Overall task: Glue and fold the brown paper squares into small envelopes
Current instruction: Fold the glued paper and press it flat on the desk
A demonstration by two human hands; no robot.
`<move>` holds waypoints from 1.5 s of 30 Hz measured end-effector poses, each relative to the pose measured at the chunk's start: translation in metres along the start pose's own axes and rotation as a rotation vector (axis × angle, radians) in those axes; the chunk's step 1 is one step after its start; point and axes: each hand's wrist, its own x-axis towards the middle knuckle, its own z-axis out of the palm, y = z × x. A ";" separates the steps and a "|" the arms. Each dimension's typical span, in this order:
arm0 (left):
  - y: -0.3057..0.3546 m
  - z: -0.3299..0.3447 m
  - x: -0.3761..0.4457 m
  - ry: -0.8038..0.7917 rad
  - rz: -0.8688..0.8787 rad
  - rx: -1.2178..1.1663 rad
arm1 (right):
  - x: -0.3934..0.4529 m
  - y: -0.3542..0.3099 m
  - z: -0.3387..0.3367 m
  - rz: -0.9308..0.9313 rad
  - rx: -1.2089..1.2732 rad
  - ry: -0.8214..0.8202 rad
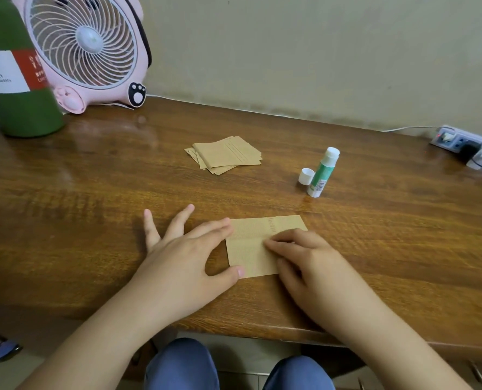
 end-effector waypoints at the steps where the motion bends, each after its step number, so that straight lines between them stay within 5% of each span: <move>1: 0.000 0.000 0.000 -0.002 0.005 -0.002 | -0.005 0.008 -0.007 0.042 -0.025 0.021; 5: 0.001 0.001 0.000 0.016 0.016 -0.002 | -0.007 0.017 -0.017 0.093 -0.126 0.048; 11: 0.000 -0.001 -0.001 -0.008 0.035 0.011 | -0.003 -0.016 0.010 -0.131 0.073 -0.007; 18: 0.000 -0.001 -0.002 -0.016 0.036 0.019 | -0.026 0.027 -0.015 0.076 -0.107 0.136; 24: 0.001 -0.002 -0.003 -0.018 0.034 0.020 | -0.015 -0.015 0.010 -0.153 0.051 0.098; 32: 0.000 -0.001 -0.004 -0.013 0.041 0.011 | -0.035 0.030 -0.015 0.043 -0.149 0.187; 38: 0.001 -0.002 -0.004 -0.019 0.028 0.011 | -0.021 -0.019 0.010 -0.189 0.016 0.112; 45: 0.001 -0.003 -0.004 -0.029 0.031 0.018 | -0.041 0.028 -0.018 0.041 -0.100 0.164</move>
